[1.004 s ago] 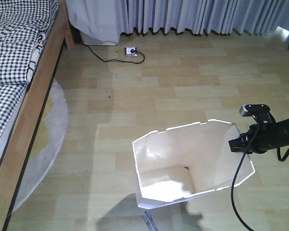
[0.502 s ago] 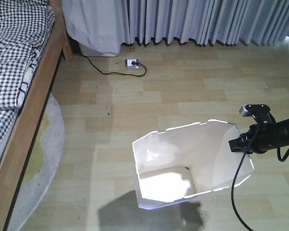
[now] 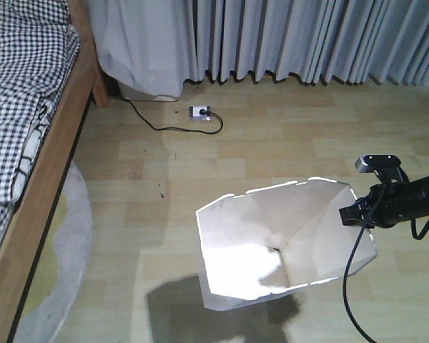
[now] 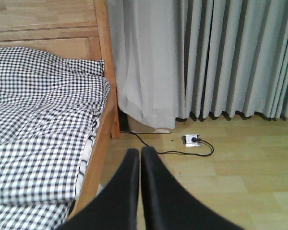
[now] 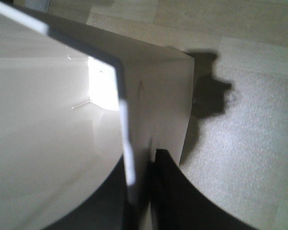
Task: Move trash bin to bedside with robot
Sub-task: 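Drive toward the bed and curtains holding the bin raised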
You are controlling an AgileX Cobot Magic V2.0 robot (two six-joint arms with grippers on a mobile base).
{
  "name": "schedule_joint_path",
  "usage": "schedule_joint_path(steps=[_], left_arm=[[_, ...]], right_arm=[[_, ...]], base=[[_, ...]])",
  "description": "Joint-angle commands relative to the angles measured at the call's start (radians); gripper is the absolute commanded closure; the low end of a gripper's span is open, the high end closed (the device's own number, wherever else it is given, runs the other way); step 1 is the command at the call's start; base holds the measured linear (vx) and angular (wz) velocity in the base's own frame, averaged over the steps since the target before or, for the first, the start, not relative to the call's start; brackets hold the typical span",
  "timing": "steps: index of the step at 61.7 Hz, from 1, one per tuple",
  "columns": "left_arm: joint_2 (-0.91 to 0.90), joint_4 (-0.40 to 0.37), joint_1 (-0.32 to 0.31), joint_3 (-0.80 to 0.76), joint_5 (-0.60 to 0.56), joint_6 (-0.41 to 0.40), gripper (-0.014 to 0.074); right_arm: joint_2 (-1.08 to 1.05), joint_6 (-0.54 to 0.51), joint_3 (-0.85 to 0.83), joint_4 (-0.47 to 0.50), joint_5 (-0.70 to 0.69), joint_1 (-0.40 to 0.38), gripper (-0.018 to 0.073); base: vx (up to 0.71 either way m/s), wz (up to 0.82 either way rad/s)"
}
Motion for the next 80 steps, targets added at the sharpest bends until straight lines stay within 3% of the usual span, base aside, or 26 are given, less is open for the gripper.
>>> schedule_joint_path(steps=[1, 80], left_arm=[[-0.014, -0.004, 0.0, 0.019, -0.071, 0.0, 0.0603], [-0.014, -0.004, 0.0, 0.019, -0.071, 0.0, 0.0603]], right_arm=[[-0.071, 0.019, -0.021, 0.086, 0.161, -0.004, 0.0566], [-0.071, 0.019, -0.021, 0.088, 0.161, -0.004, 0.0566]], base=[[0.3, -0.01], [0.28, -0.04]])
